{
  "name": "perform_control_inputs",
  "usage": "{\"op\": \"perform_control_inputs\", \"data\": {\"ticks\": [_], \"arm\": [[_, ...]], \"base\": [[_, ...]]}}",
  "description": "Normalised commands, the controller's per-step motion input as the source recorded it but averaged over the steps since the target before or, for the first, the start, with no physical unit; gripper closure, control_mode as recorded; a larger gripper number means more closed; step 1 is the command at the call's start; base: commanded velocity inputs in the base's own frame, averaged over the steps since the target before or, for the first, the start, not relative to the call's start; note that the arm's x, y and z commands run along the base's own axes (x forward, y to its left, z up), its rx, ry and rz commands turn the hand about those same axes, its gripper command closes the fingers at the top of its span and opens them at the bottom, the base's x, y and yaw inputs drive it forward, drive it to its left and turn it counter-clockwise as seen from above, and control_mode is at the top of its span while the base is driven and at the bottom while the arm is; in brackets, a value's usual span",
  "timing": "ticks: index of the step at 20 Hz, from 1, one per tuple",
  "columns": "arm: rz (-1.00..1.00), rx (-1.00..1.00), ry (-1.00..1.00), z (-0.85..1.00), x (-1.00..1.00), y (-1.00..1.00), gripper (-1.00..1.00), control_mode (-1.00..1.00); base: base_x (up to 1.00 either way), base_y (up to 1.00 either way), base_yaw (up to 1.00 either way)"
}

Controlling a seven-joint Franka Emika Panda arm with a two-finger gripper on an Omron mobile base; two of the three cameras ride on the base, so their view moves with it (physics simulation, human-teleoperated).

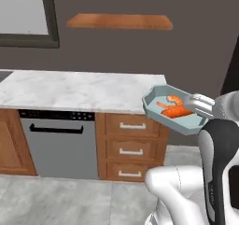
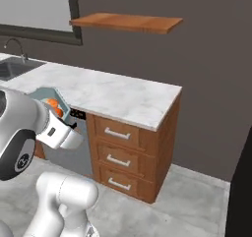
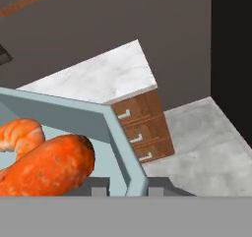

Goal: Place the tupperware containing the shrimp and carrot meal in the microwave. Close the microwave door and press the start button to reheat the meal.

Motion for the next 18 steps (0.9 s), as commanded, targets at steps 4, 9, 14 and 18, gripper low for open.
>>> {"op": "perform_control_inputs", "data": {"ticks": [4, 9, 14, 18], "arm": [[0.00, 0.00, 0.00, 0.00, 0.00, 0.00, 1.00, 1.00], [0.00, 0.00, 0.00, 0.00, 0.00, 0.00, 1.00, 1.00], [0.00, 0.00, 0.00, 0.00, 0.00, 0.00, 1.00, 1.00], [0.00, 0.00, 0.00, 0.00, 0.00, 0.00, 1.00, 1.00]], "base": [[1.00, 0.00, 0.64], [0.75, 0.00, 0.76], [0.35, 0.05, 0.85], [0.55, 0.45, 0.69]]}}
